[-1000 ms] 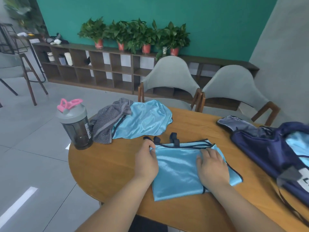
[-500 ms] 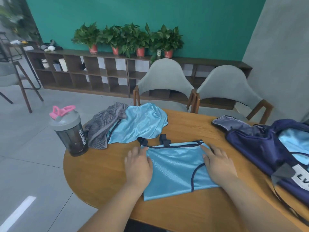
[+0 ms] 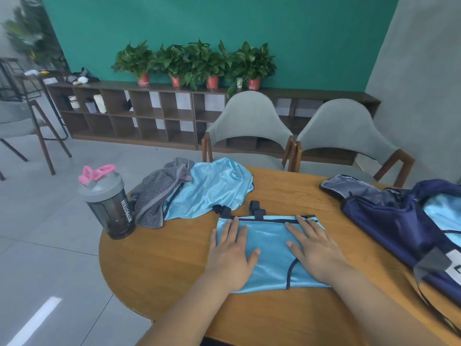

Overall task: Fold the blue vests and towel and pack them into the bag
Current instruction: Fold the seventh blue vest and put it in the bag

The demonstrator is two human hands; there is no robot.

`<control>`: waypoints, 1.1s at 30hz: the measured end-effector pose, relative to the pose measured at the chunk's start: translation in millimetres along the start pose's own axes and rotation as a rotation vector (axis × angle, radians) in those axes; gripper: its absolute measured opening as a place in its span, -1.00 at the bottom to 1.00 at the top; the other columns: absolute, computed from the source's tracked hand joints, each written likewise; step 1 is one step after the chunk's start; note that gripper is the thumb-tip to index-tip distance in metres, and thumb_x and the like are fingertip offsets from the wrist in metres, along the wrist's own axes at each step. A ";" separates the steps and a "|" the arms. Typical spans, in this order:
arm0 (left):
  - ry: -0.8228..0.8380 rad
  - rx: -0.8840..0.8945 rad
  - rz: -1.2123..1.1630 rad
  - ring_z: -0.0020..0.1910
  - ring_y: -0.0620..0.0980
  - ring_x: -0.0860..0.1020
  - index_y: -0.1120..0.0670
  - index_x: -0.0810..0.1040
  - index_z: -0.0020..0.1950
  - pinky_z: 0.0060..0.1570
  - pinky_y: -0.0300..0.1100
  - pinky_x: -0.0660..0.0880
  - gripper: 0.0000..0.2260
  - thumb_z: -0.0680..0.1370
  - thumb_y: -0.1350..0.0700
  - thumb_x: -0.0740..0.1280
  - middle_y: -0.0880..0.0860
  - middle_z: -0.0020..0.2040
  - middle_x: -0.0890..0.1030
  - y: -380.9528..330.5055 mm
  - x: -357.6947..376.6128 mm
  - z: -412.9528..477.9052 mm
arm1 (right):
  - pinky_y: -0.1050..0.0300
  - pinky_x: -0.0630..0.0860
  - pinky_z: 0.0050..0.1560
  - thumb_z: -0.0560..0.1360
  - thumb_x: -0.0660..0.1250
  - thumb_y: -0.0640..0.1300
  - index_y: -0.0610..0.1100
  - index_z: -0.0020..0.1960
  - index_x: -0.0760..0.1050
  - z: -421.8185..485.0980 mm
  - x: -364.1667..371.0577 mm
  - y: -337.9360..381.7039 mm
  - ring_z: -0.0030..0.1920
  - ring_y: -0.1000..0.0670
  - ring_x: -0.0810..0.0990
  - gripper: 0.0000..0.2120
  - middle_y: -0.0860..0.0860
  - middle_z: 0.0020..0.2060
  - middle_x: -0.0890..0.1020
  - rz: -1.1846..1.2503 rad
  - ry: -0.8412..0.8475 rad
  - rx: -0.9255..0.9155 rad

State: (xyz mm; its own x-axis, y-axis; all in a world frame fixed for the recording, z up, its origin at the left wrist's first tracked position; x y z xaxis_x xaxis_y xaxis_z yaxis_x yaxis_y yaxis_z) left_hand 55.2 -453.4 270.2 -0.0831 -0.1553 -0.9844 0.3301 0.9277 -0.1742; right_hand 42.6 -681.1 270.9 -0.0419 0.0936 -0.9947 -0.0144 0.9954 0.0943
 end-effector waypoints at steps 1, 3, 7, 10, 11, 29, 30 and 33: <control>0.036 0.015 0.015 0.62 -0.04 -0.44 -0.10 -0.22 0.72 0.61 0.20 -0.32 -0.29 0.65 -0.40 -0.15 0.00 0.67 -0.40 0.0 4.9 1.3 | -0.05 -0.08 0.66 0.64 -0.19 0.38 0.25 0.68 -0.11 -5.3 -1.2 -1.4 0.67 -0.02 -0.20 -0.37 0.13 0.69 -0.14 -0.004 -0.001 0.028; 0.106 0.067 0.047 0.58 -0.04 -0.51 -0.13 -0.29 0.70 0.59 0.25 -0.34 -0.25 0.62 -0.45 -0.17 0.00 0.64 -0.48 -4.6 11.4 1.4 | -0.05 -0.07 0.66 0.65 -0.16 0.37 0.24 0.68 -0.13 -21.0 -1.9 -4.6 0.67 -0.05 -0.19 -0.37 0.11 0.68 -0.14 -0.013 0.005 0.083; 0.085 0.160 0.084 0.70 0.08 -0.21 -0.08 -0.03 0.73 0.63 0.20 -0.22 -0.30 0.65 -0.37 -0.07 0.08 0.72 -0.14 -25.1 -3.5 0.5 | -0.05 0.18 0.55 0.65 -0.08 0.37 0.25 0.65 0.02 -53.4 -11.5 -10.2 0.63 -0.08 0.05 -0.39 0.08 0.66 0.07 -0.132 -0.027 0.185; -0.189 0.199 0.070 0.45 0.08 0.34 0.04 0.46 0.50 0.55 0.03 0.21 -0.49 0.67 -0.16 0.02 0.04 0.42 0.47 -43.7 -30.0 3.6 | -0.06 0.38 0.33 0.63 0.06 0.33 0.23 0.54 0.29 -51.8 -30.8 -12.5 0.43 -0.09 0.34 -0.49 0.05 0.48 0.37 -0.192 -0.120 0.244; -0.255 0.221 0.020 0.37 0.05 0.38 0.05 0.53 0.43 0.47 0.00 0.32 -0.53 0.67 -0.12 0.04 0.00 0.32 0.50 -48.0 -31.0 3.1 | -0.06 0.39 0.28 0.62 0.12 0.30 0.20 0.49 0.37 -46.7 -37.1 -12.4 0.36 -0.09 0.38 -0.52 0.05 0.40 0.43 -0.183 -0.159 0.242; -0.018 0.210 0.061 0.63 0.05 -0.43 0.02 -0.18 0.73 0.62 0.07 -0.34 -0.34 0.70 -0.26 -0.14 0.07 0.70 -0.31 -50.2 5.5 12.9 | 0.13 0.62 -0.11 0.47 0.56 -0.31 -0.03 0.05 0.68 69.7 -23.1 -10.9 -0.07 -0.17 0.73 -0.75 -0.09 -0.12 0.72 1.122 -0.073 0.365; -0.019 0.209 0.059 0.64 0.05 -0.43 0.02 -0.18 0.73 0.62 0.07 -0.35 -0.34 0.70 -0.26 -0.14 0.07 0.70 -0.31 -50.3 5.1 12.8 | 0.11 0.63 -0.09 0.47 0.53 -0.35 -0.04 0.06 0.69 68.5 -25.1 -12.4 -0.09 -0.17 0.72 -0.73 -0.10 -0.13 0.70 1.186 -0.093 0.358; -0.020 0.211 0.054 0.64 0.05 -0.42 0.01 -0.19 0.72 0.61 0.06 -0.35 -0.34 0.70 -0.26 -0.14 0.07 0.70 -0.31 -50.0 4.8 12.9 | 0.19 0.51 -0.17 0.51 0.41 -0.44 -0.01 0.10 0.69 64.9 -30.3 -17.3 -0.22 0.01 0.58 -0.64 -0.05 -0.09 0.66 1.240 -0.146 0.373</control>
State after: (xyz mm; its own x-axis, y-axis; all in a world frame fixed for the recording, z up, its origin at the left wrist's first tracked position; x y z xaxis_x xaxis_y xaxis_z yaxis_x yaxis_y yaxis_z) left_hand 50.4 -504.9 273.9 -0.0417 -0.1161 -0.9924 0.5233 0.8436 -0.1206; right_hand 109.0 -700.0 296.9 0.2819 0.9259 -0.2514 0.2329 0.1881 0.9541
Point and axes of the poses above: each hand's wrist, its own z-axis towards the middle knuckle, its own x-axis out of the palm, y = z × x, the point moved 9 cm from there along z, towards the middle knuckle
